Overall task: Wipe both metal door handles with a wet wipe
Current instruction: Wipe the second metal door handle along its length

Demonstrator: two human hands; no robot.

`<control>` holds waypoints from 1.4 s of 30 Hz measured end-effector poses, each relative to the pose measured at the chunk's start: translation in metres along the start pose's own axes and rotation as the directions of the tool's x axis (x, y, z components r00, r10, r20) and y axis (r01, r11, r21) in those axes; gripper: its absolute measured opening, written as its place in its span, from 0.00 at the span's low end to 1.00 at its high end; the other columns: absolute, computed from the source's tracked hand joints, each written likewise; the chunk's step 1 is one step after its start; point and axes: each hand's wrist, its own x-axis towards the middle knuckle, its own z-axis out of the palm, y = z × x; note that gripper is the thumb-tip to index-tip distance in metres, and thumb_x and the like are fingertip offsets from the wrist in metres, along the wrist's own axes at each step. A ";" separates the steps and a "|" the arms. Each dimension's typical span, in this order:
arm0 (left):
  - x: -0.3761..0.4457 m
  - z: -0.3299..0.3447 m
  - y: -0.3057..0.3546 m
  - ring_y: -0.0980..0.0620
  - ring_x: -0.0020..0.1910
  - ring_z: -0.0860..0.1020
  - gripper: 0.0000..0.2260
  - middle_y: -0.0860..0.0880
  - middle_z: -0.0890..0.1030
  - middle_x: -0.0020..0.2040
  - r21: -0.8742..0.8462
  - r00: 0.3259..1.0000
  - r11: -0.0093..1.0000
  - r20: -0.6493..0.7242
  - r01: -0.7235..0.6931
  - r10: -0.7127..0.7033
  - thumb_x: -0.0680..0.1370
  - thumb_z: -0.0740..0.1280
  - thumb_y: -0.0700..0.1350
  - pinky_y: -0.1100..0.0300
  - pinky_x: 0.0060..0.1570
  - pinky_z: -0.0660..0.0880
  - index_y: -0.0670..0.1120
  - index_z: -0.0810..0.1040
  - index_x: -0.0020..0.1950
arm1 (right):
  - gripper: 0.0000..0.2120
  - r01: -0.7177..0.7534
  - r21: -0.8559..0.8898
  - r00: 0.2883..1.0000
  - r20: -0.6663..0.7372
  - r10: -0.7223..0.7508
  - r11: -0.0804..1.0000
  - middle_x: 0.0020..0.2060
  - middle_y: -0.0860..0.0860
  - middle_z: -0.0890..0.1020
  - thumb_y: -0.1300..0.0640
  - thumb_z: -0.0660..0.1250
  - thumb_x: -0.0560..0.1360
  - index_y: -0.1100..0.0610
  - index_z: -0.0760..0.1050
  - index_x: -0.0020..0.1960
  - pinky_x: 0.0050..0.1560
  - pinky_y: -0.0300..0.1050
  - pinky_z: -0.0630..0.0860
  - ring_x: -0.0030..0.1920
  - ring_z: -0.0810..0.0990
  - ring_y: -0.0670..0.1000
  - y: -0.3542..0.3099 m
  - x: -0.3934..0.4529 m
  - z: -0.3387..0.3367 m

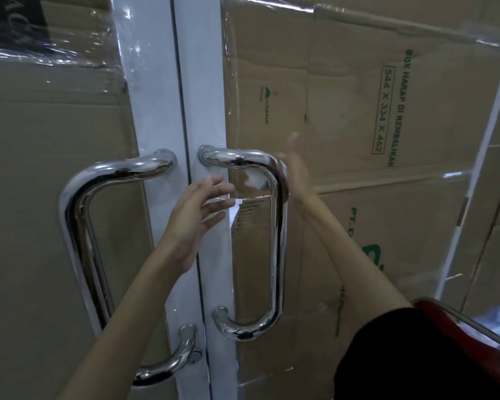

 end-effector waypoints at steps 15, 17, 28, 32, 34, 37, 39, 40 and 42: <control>0.005 0.006 -0.011 0.51 0.54 0.80 0.13 0.50 0.82 0.54 0.002 0.999 0.999 -0.022 0.042 -0.042 0.83 0.54 0.49 0.56 0.58 0.74 0.49 0.75 0.60 | 0.19 0.389 -0.170 0.865 -0.270 -0.422 0.905 0.54 0.55 0.82 0.51 0.55 0.80 0.54 0.70 0.69 0.42 0.37 0.75 0.40 0.79 0.45 0.049 -0.054 0.011; 0.005 0.009 -0.013 0.51 0.53 0.80 0.12 0.51 0.82 0.53 -0.002 0.999 0.999 -0.018 0.047 -0.047 0.83 0.54 0.49 0.56 0.58 0.74 0.49 0.75 0.60 | 0.14 0.428 -0.274 0.794 -0.342 -0.503 0.861 0.45 0.54 0.84 0.60 0.64 0.78 0.62 0.76 0.62 0.35 0.27 0.69 0.32 0.76 0.36 0.044 -0.057 -0.004; 0.000 0.004 -0.006 0.51 0.53 0.80 0.13 0.50 0.82 0.55 -0.031 0.999 1.000 -0.050 0.000 -0.001 0.82 0.56 0.49 0.57 0.56 0.74 0.48 0.75 0.62 | 0.18 0.593 -0.765 0.490 0.094 -0.867 0.252 0.61 0.52 0.80 0.70 0.65 0.75 0.58 0.78 0.62 0.61 0.45 0.76 0.64 0.77 0.50 0.017 -0.019 0.027; -0.007 -0.011 -0.009 0.53 0.51 0.80 0.10 0.51 0.82 0.53 -0.019 0.997 1.000 -0.077 -0.007 0.006 0.82 0.57 0.48 0.59 0.53 0.74 0.50 0.75 0.58 | 0.20 0.554 -0.818 0.468 0.155 -0.870 0.152 0.63 0.55 0.78 0.74 0.59 0.75 0.60 0.76 0.63 0.61 0.46 0.76 0.65 0.75 0.52 0.070 -0.051 0.002; -0.009 -0.014 -0.014 0.53 0.50 0.80 0.09 0.52 0.82 0.51 -0.019 0.996 1.000 -0.089 0.011 -0.013 0.82 0.57 0.47 0.59 0.53 0.74 0.50 0.75 0.57 | 0.18 0.568 -0.821 0.496 0.281 -0.821 0.062 0.61 0.56 0.79 0.73 0.61 0.75 0.61 0.78 0.61 0.63 0.49 0.75 0.64 0.76 0.53 0.097 -0.067 -0.002; -0.013 -0.013 -0.028 0.53 0.50 0.79 0.09 0.51 0.81 0.52 0.034 0.995 0.998 -0.080 0.056 -0.054 0.82 0.57 0.47 0.60 0.53 0.74 0.48 0.74 0.59 | 0.13 0.614 -0.787 0.536 0.468 -0.703 -0.057 0.55 0.55 0.83 0.69 0.63 0.74 0.60 0.83 0.53 0.65 0.49 0.72 0.60 0.80 0.53 0.111 -0.082 -0.004; -0.016 -0.012 -0.041 0.53 0.51 0.79 0.09 0.50 0.80 0.54 0.077 0.993 0.992 -0.059 0.102 -0.098 0.82 0.58 0.47 0.60 0.53 0.74 0.49 0.74 0.59 | 0.14 0.670 -0.720 0.498 0.618 -0.608 -0.183 0.52 0.54 0.84 0.67 0.62 0.72 0.59 0.83 0.51 0.67 0.48 0.69 0.58 0.81 0.52 0.109 -0.086 -0.013; -0.017 -0.012 -0.048 0.53 0.51 0.79 0.08 0.50 0.80 0.55 0.090 0.991 0.988 -0.053 0.127 -0.123 0.82 0.58 0.47 0.59 0.54 0.74 0.49 0.74 0.58 | 0.14 0.689 -0.693 0.484 0.659 -0.576 -0.213 0.53 0.54 0.84 0.66 0.61 0.72 0.59 0.83 0.51 0.67 0.48 0.68 0.59 0.80 0.52 0.105 -0.086 -0.020; -0.019 -0.013 -0.060 0.52 0.51 0.78 0.08 0.49 0.80 0.56 0.099 0.985 0.981 -0.049 0.168 -0.164 0.82 0.58 0.46 0.58 0.56 0.73 0.49 0.74 0.58 | 0.15 0.683 -0.711 0.499 0.621 -0.604 -0.166 0.57 0.53 0.83 0.66 0.60 0.74 0.59 0.81 0.55 0.67 0.49 0.70 0.62 0.78 0.52 0.095 -0.083 -0.031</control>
